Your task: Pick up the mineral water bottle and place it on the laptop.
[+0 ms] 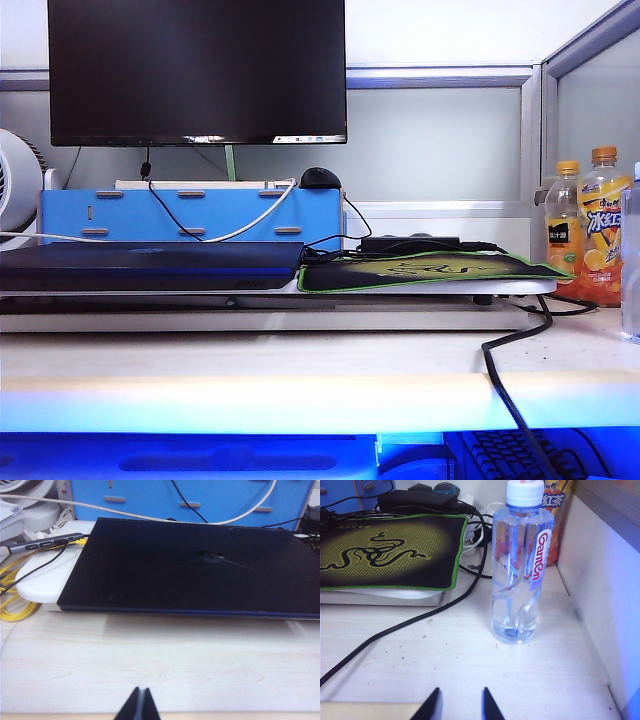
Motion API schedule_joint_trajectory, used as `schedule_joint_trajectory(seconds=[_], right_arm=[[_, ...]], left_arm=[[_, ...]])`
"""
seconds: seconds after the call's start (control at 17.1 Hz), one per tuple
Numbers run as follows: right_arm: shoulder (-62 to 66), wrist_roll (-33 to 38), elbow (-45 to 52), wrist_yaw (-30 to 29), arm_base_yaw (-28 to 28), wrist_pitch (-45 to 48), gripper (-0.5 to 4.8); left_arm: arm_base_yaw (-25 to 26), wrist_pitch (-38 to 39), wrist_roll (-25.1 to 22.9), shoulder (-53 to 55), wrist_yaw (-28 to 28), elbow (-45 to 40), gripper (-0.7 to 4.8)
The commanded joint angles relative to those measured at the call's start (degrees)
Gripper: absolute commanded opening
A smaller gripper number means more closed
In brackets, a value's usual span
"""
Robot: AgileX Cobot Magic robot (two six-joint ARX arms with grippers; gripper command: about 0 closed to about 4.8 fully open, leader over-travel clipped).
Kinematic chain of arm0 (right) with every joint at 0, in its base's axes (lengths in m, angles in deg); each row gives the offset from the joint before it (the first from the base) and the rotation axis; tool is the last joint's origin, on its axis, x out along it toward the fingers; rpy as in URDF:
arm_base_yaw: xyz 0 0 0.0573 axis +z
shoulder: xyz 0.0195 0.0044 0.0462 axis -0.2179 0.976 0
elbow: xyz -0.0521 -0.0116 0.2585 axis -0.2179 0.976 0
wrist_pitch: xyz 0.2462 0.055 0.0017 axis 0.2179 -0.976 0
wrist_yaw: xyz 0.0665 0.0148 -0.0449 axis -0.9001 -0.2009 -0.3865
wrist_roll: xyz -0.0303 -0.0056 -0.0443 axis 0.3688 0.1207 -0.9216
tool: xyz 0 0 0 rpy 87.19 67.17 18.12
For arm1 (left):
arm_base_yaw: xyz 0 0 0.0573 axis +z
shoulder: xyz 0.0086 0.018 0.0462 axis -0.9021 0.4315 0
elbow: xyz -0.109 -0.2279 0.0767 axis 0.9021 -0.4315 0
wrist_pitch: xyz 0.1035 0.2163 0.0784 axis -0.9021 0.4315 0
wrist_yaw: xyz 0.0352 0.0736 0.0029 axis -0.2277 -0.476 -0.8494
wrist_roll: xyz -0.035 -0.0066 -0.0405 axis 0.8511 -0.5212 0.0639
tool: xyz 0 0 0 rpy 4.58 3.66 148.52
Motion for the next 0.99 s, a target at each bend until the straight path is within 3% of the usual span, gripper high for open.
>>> schedule_joint_trajectory(seconds=[0.06, 0.58, 0.76, 0.99], right_arm=[[0.02, -0.2, 0.09, 0.0, -0.02, 0.37, 1.17], [0.02, -0.11, 0.09, 0.0, -0.02, 2.03, 1.16], [0.02, 7.96, -0.37, -0.44, 0.13, 8.5, 1.16], [0.48, 14.88, -8.0, 0.13, 0.13, 1.95, 1.16]], left_arm=[[0.07, -0.26, -0.04, -0.11, 0.17, 0.07, -0.02], [0.07, -0.26, -0.04, -0.11, 0.17, 0.07, -0.02], [0.07, -0.26, -0.04, -0.11, 0.17, 0.07, -0.02], [0.07, -0.26, -0.04, -0.11, 0.17, 0.07, -0.02]])
